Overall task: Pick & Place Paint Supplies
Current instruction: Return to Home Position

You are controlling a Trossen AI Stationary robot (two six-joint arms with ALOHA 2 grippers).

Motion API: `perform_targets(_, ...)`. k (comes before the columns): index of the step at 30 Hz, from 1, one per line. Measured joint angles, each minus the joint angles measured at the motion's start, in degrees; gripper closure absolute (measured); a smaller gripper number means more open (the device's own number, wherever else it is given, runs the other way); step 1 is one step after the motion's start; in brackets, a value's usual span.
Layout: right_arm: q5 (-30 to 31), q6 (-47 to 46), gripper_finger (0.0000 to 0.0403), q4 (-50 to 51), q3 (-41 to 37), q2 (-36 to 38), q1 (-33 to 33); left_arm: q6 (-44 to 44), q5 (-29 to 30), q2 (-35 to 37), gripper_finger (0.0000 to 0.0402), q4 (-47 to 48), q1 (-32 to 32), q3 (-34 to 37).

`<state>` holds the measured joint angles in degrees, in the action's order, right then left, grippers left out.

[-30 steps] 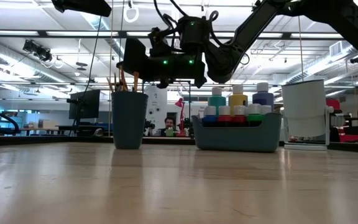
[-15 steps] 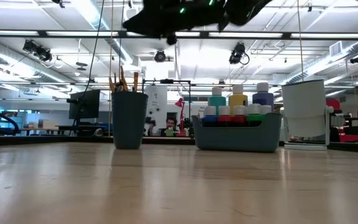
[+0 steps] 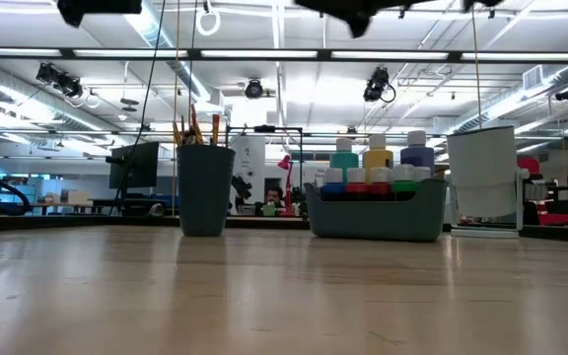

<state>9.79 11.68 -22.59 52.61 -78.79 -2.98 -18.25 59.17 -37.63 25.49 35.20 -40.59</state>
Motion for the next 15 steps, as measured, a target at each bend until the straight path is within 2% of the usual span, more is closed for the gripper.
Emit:
perform_targets(4,2.6,-1.8,0.0359,-0.2,-8.2,9.9,-1.4,6.0,-3.4,4.9,0.0314,-12.3,-1.2,7.8)
perform_targets(10,-0.2,-1.5,0.036,-1.1,-18.4,24.3,-1.8,18.4,-20.0,11.1,0.0325,-36.0,-9.2,18.9)
perform_targets(15,-0.3,-4.3,0.036,-1.8,-26.4,34.7,-1.8,18.8,-27.4,14.8,0.0332,-37.8,-16.2,23.3)
